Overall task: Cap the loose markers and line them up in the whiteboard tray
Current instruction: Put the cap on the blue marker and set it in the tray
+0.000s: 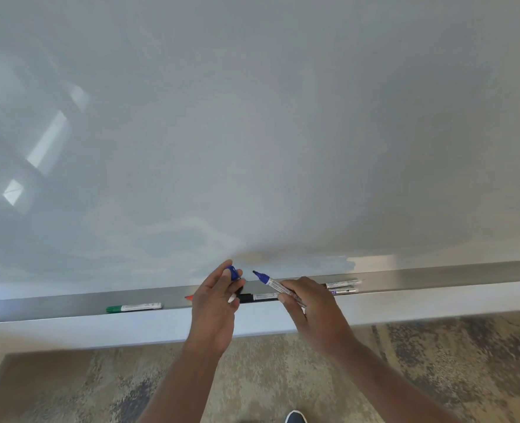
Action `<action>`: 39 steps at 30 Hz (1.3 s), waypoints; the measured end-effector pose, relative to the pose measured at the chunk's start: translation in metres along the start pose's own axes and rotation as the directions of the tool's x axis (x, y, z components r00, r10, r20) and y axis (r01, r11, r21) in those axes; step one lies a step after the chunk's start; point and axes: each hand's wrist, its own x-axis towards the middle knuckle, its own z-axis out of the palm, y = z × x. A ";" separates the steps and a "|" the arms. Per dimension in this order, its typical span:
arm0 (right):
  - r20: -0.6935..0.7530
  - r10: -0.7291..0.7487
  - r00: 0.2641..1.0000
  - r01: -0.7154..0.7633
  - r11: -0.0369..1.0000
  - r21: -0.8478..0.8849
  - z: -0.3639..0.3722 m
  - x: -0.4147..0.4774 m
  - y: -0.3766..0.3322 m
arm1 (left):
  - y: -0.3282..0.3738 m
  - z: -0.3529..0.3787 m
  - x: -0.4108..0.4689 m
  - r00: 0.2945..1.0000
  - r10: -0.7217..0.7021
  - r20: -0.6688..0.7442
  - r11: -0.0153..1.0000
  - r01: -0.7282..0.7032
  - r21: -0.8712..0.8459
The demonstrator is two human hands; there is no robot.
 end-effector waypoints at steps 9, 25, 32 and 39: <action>0.047 -0.023 0.999 0.023 1.000 0.007 -0.006 0.005 -0.034 | 0.010 0.002 -0.015 0.999 0.042 0.008 0.996 -0.041 -0.085; 0.098 0.029 0.995 -0.023 0.998 -0.056 -0.003 0.008 -0.053 | 0.005 -0.010 -0.025 0.984 0.178 0.030 0.978 -0.180 0.103; 0.079 0.045 0.996 -0.039 0.997 -0.071 0.002 0.015 -0.061 | -0.001 -0.014 -0.017 0.960 0.279 0.013 0.957 -0.279 0.081; 0.112 0.063 0.992 -0.059 0.997 -0.042 0.010 0.017 -0.058 | 0.009 -0.029 -0.012 0.964 0.258 0.066 0.936 -0.266 0.231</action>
